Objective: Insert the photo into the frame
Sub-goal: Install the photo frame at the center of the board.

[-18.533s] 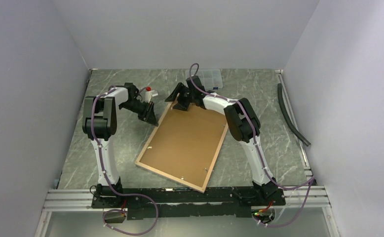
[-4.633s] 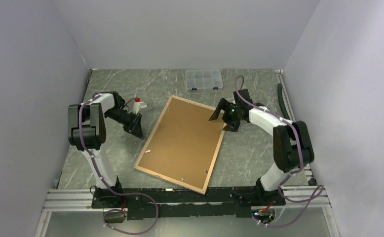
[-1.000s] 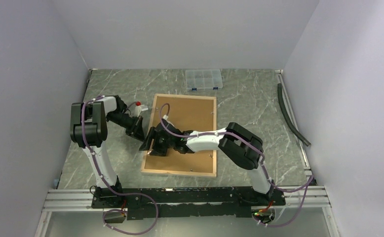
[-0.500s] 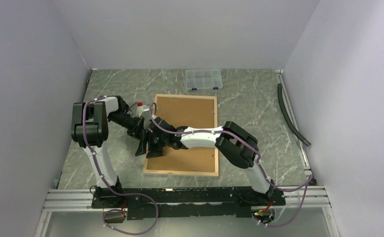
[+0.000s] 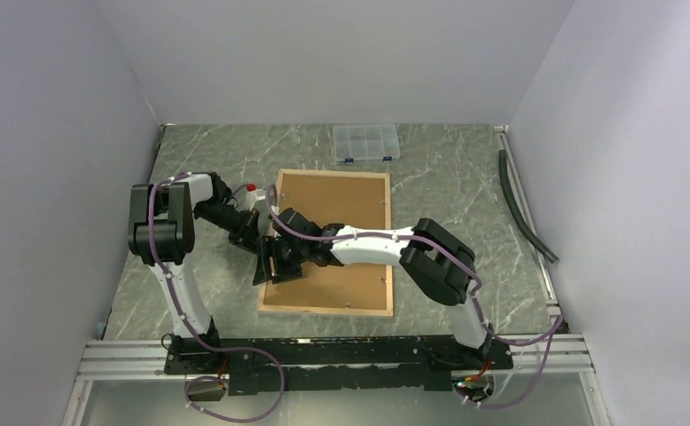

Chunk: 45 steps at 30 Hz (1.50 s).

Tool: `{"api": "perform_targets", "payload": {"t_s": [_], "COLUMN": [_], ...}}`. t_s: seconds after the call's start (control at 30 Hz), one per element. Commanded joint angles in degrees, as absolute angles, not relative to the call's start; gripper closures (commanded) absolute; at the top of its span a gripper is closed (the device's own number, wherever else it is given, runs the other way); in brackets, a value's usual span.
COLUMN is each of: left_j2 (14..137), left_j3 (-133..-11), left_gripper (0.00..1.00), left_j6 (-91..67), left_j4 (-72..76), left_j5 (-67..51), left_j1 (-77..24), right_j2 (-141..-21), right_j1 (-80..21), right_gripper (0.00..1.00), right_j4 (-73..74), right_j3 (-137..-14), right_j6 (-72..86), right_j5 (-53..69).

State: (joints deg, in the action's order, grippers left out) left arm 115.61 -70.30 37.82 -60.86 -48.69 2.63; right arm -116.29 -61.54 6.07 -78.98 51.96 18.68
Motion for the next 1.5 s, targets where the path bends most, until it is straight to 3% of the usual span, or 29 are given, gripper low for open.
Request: {"api": "perform_targets", "payload": {"t_s": [0.0, 0.6, 0.93, 1.2, 1.47], "left_j2": [115.40, 116.63, 113.83, 115.92, 122.78], "left_j3": [-69.60, -70.48, -74.12, -81.60, -88.09], "left_gripper": [0.97, 0.97, 0.97, 0.78, 0.74], "left_j6": [38.00, 38.85, 37.74, 30.78, 27.61], "left_j4": [-58.26, -59.70, -62.10, -60.31, -58.88], "left_j5": [-49.55, -50.38, -51.29, -55.03, -57.28], "left_j1": [1.93, 0.81, 3.22, 4.99, 4.89], "right_j2": [-118.15, -122.51, -106.30, -106.56, -116.29], "right_j1": [-61.02, -58.91, -53.97, -45.88, -40.07], "right_gripper": [0.39, 0.44, 0.39, 0.34, 0.37], "right_j4": [6.03, -8.29, -17.16, -18.67, -16.61], "right_j3": [-79.89, -79.12, -67.29, -67.00, -76.99], "right_j6": [48.99, 52.37, 51.53, 51.56, 49.17], "right_j5": [19.71, 19.36, 21.61, 20.52, 21.25]}}
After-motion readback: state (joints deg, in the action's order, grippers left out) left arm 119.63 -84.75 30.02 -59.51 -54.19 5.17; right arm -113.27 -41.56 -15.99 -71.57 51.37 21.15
